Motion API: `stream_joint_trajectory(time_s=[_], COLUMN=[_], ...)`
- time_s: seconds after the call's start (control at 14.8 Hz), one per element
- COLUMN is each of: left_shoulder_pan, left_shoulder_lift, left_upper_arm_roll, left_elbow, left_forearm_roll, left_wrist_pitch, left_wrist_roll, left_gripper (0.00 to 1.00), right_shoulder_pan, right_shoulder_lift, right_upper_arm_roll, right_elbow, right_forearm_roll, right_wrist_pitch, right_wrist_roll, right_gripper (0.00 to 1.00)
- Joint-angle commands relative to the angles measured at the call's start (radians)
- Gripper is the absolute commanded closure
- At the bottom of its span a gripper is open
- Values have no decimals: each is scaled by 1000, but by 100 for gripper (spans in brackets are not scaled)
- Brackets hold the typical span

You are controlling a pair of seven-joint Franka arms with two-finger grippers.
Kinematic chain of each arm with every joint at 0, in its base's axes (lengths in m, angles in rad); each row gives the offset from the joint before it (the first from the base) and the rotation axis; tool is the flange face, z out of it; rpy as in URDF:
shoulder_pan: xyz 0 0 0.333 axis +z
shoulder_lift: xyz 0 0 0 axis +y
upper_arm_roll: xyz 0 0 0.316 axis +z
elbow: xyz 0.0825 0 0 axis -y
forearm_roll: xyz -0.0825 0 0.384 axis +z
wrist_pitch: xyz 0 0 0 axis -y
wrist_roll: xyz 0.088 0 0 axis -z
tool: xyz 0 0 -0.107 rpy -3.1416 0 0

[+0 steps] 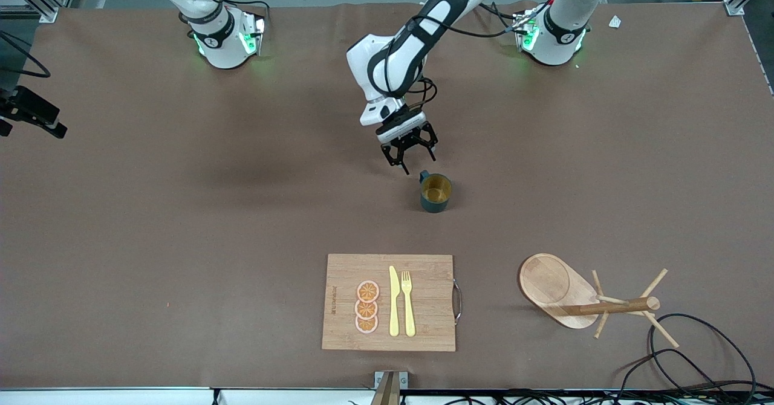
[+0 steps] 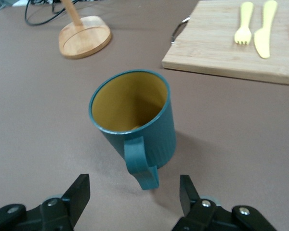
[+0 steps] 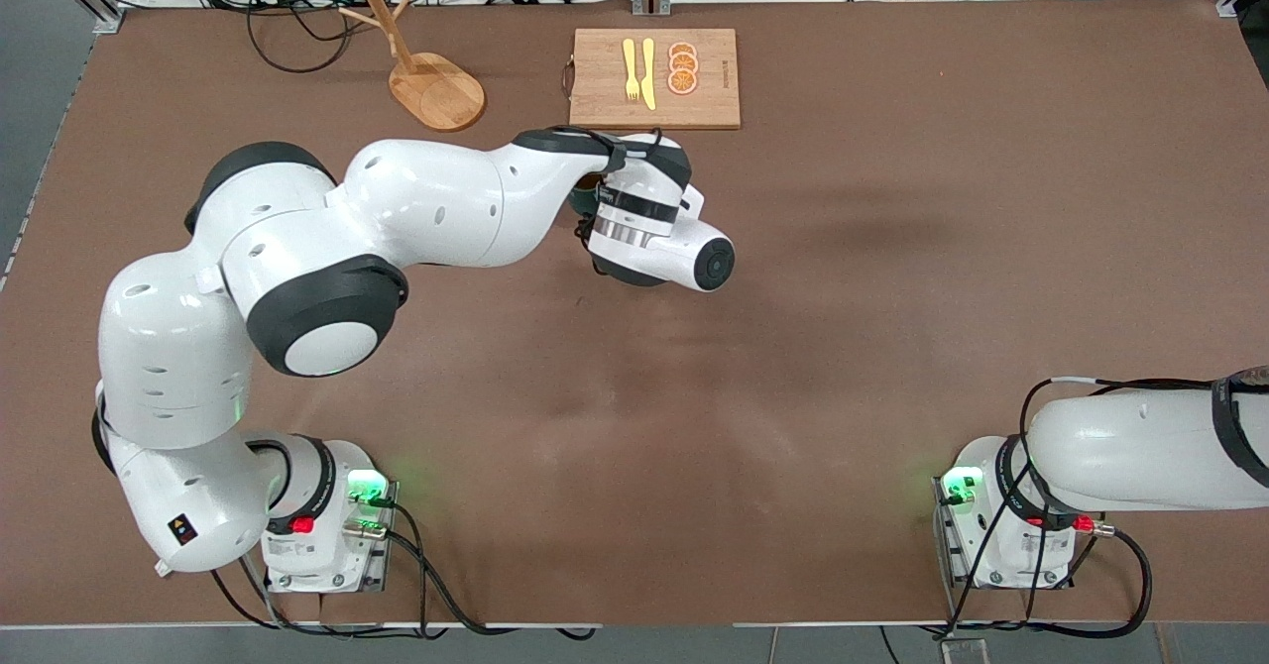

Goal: Pass cup and hang on rack
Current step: 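Lower the left gripper onto the mug handle and grasp it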

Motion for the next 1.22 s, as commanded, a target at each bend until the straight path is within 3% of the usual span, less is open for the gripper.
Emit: stream_joint_trajectory(time_s=[0.0, 0.27, 1.15], left_shoulder_pan=[-13, -28, -20], left_shoulder_lift=[8, 52, 66], left_upper_arm_roll=[4, 6, 27], left_elbow=[1, 6, 30], left_forearm_roll=[31, 100, 111], left_wrist_pitch=[-8, -25, -23], left_wrist_roll=[-107, -190, -184], left_gripper=[21, 26, 55], right_shoulder_pan=[-17, -14, -11], right_shoulder_lift=[-10, -8, -10], right_upper_arm_roll=[13, 14, 16], right_elbow=[-1, -4, -11], right_forearm_roll=[-11, -9, -9], right_wrist_pitch=[-7, -10, -9], right_wrist_roll=[-17, -12, -12], right_gripper=[0, 0, 0])
